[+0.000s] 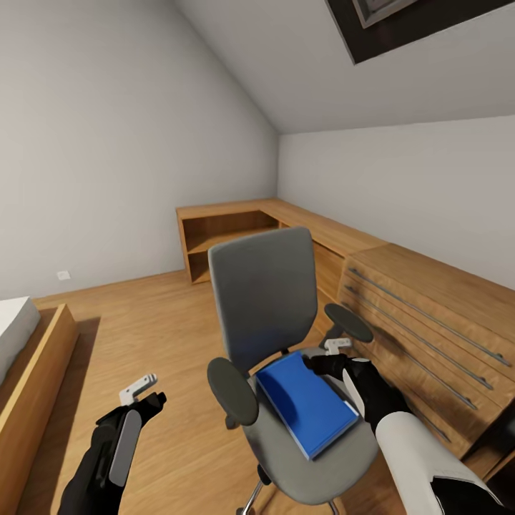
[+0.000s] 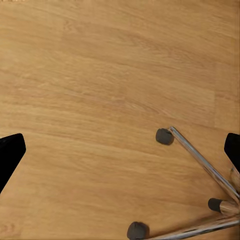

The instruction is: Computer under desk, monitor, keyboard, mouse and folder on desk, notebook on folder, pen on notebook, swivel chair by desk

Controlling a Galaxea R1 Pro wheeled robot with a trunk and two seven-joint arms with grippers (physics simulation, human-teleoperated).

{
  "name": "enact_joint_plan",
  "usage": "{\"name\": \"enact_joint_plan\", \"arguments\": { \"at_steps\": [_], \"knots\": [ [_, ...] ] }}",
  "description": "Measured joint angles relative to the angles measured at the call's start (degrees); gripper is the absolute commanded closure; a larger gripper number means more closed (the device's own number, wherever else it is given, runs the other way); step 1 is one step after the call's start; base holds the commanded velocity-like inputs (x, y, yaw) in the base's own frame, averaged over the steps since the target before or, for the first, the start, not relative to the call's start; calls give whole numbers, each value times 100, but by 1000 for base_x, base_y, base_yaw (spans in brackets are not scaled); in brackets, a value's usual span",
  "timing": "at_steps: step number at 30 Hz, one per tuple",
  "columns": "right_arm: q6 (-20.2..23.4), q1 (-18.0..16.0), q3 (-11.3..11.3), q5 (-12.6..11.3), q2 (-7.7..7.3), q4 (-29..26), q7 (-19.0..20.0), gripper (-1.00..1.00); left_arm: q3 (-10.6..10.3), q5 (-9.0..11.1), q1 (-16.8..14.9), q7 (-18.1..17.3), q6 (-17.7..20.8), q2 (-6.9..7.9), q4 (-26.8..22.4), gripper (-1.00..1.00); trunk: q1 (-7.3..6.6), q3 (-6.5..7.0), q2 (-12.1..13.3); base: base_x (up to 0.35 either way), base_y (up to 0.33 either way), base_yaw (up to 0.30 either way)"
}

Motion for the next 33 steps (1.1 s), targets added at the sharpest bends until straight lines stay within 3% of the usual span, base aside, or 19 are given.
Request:
{"name": "enact_joint_plan", "arguments": {
  "at_steps": [33],
  "knots": [
    [4,0,0,18,-7,0,-23,-100,4,-7,0,20,-7,-6,-57,-100,725,-593,-1324,0,0,0]
  ]
}}
